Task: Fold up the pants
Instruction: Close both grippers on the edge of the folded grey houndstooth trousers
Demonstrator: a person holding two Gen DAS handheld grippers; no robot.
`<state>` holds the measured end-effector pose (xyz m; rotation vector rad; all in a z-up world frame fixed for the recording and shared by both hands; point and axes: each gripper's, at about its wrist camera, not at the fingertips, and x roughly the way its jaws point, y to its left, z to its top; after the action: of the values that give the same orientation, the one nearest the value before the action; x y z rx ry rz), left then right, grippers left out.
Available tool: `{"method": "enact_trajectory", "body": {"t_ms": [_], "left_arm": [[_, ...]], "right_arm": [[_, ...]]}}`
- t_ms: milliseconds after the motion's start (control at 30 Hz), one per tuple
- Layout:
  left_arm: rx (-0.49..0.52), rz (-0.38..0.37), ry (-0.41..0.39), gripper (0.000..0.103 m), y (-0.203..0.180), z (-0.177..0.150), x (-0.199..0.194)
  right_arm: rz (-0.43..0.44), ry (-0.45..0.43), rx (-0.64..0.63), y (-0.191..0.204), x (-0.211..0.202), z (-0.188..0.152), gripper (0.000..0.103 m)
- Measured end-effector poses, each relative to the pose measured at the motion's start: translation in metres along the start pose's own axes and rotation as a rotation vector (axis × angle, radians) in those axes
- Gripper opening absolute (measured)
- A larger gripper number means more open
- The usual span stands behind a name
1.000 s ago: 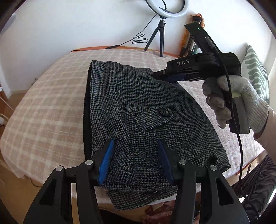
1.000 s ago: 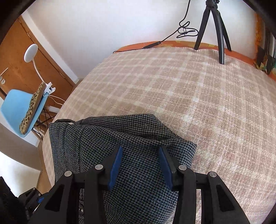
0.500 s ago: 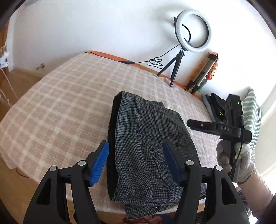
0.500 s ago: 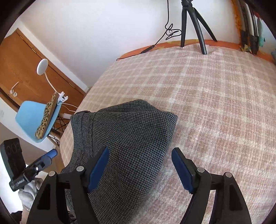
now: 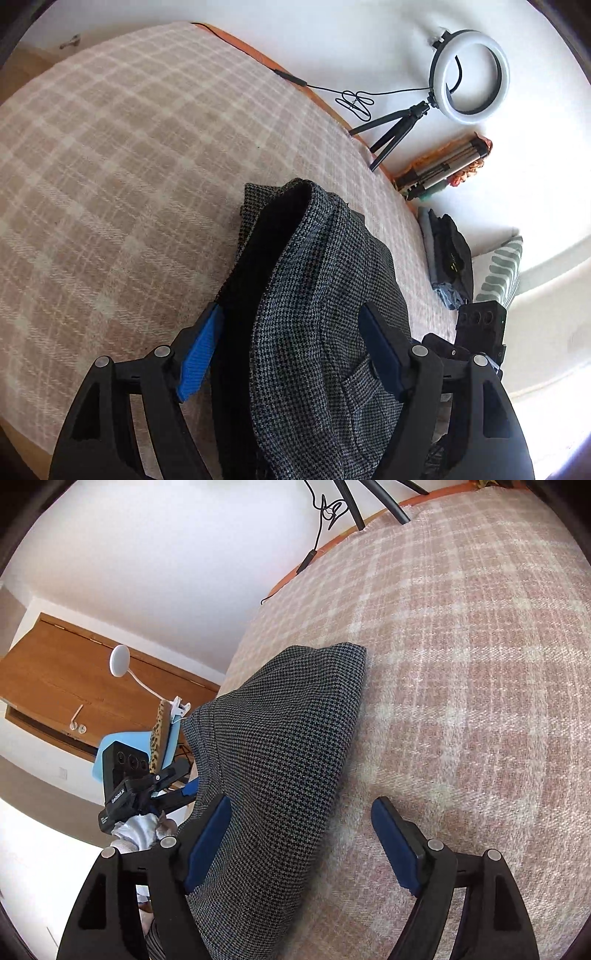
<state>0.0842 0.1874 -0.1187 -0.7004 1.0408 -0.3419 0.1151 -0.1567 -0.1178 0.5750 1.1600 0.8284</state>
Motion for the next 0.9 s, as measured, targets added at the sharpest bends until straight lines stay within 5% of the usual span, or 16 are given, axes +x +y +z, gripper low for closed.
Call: {"method": "enact_trajectory", "body": {"t_ms": [633,833,900], "left_arm": [[0.019,0.007,0.019,0.08,0.003,0.0,0.012],[-0.022,-0.09,0.063,0.077,0.002,-0.003,0.016],[0.058,-0.039,0.066,0.077,-0.015,-0.01,0.021]], "right_arm": [[0.06,0.043,-0.073,0.035,0.042,0.0,0.076],[0.076,0.05,-0.072,0.039,0.054,0.001,0.065],[0.068,0.047,-0.072,0.042,0.059,0.001,0.059]]}}
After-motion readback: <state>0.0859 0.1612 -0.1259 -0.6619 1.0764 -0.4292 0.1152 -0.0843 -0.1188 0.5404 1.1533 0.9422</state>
